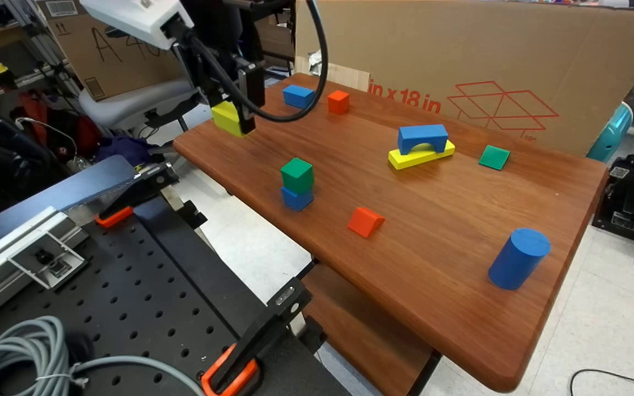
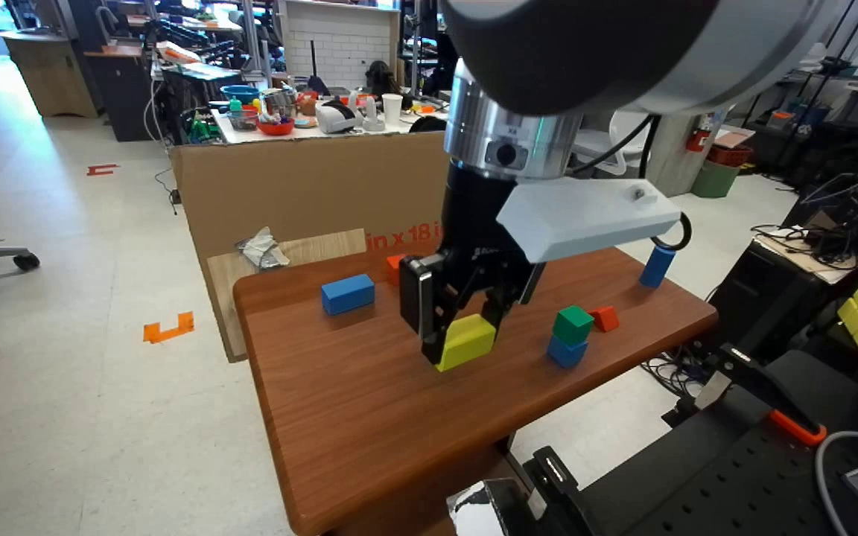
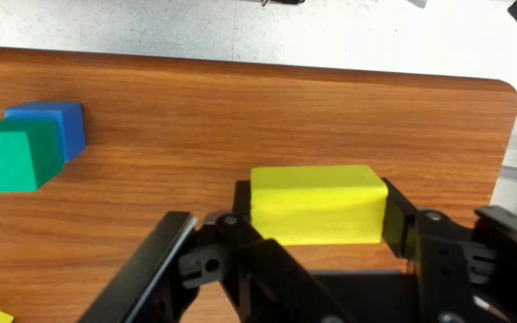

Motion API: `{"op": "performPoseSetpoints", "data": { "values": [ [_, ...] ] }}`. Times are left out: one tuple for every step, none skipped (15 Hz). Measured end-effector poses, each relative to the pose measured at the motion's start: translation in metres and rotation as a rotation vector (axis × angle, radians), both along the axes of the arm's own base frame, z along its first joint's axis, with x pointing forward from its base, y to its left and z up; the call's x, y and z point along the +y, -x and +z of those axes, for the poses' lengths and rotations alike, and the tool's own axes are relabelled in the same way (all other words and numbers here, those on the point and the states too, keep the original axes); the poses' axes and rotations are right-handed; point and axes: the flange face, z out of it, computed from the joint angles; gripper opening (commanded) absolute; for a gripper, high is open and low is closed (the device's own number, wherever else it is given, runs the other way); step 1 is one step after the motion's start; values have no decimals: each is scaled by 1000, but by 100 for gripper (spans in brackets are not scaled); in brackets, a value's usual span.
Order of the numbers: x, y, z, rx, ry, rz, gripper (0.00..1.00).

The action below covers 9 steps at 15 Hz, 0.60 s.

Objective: Move the yellow block forward

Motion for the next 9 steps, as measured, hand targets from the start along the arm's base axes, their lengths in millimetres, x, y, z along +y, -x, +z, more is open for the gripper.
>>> {"op": "performPoseSetpoints", "data": {
  "values": [
    [2, 6, -3, -4, 1, 2, 42],
    [3, 11, -7, -9, 2, 3, 42],
    [4, 16, -9, -16, 2, 2, 42],
    [4, 19, -12, -24, 2, 1, 42],
    [4, 21, -14, -33, 1, -1, 42],
    [4, 23, -16, -41, 1, -2, 42],
    [3, 25, -18, -49, 1, -4, 42],
    [2, 26, -21, -54, 2, -5, 42],
    [1, 27, -24, -60, 5, -6, 42]
  ]
}}
